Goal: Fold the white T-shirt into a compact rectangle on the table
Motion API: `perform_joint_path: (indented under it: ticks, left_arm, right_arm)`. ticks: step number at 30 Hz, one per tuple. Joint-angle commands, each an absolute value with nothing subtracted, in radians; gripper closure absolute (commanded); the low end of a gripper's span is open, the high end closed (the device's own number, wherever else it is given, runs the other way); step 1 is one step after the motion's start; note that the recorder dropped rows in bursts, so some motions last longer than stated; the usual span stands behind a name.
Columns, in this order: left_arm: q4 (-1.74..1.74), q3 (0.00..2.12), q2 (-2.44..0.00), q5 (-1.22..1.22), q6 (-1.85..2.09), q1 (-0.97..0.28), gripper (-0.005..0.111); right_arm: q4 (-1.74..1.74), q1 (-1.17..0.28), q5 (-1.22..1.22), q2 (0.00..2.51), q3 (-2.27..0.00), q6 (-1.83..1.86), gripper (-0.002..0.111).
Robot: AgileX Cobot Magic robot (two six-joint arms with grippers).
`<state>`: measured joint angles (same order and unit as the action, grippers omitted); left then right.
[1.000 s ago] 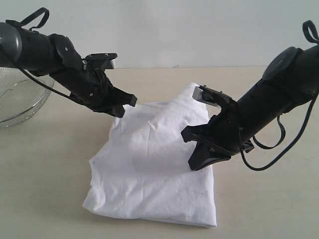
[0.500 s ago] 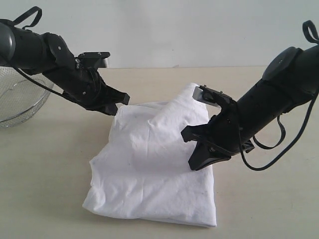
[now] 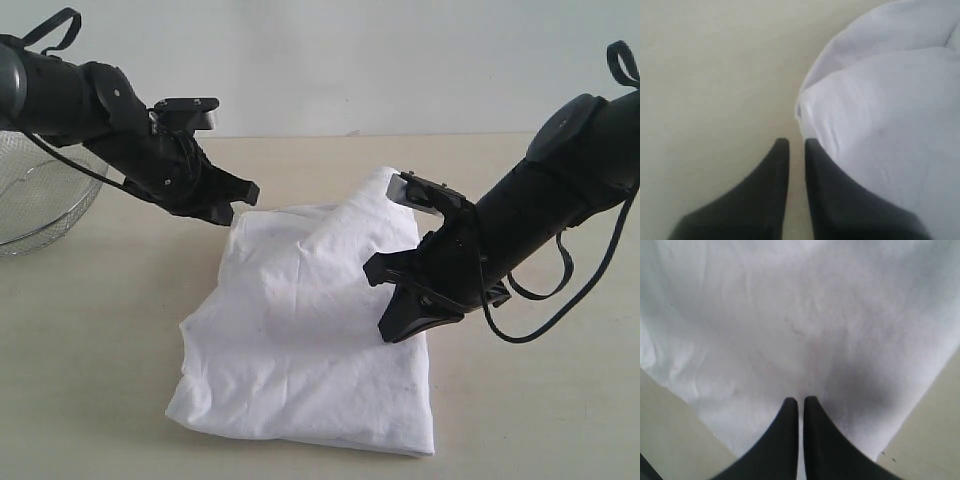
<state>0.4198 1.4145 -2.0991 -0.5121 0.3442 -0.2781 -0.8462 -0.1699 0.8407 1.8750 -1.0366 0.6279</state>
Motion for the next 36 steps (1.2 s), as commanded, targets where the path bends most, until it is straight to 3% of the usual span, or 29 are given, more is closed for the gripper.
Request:
perform_joint_path:
  ticks: [1, 3, 5, 22, 36]
  left_arm:
    - [0.448, 1.42, -2.086, -0.538, 0.334, -0.274, 0.069]
    - [0.471, 1.42, -2.09, -0.552, 0.334, -0.274, 0.05]
    - [0.493, 1.42, -2.102, -0.556, 0.353, -0.276, 0.045]
    - [0.744, 1.42, -2.141, -0.524, 0.538, -0.276, 0.048]
    - [0.749, 1.43, -2.151, -0.511, 0.538, -0.276, 0.048]
  right_arm:
    - [-0.845, -0.172, 0.835, 1.877, -1.035, 0.633, 0.109]
    - [-0.845, -0.172, 0.833, 1.877, -1.035, 0.633, 0.109]
    - [-0.845, -0.172, 0.833, 1.877, -1.035, 0.633, 0.109]
    - [-0.845, -0.172, 0.832, 1.877, -1.035, 0.63, 0.109]
    - [-0.845, -0.172, 0.832, 1.877, -1.035, 0.63, 0.109]
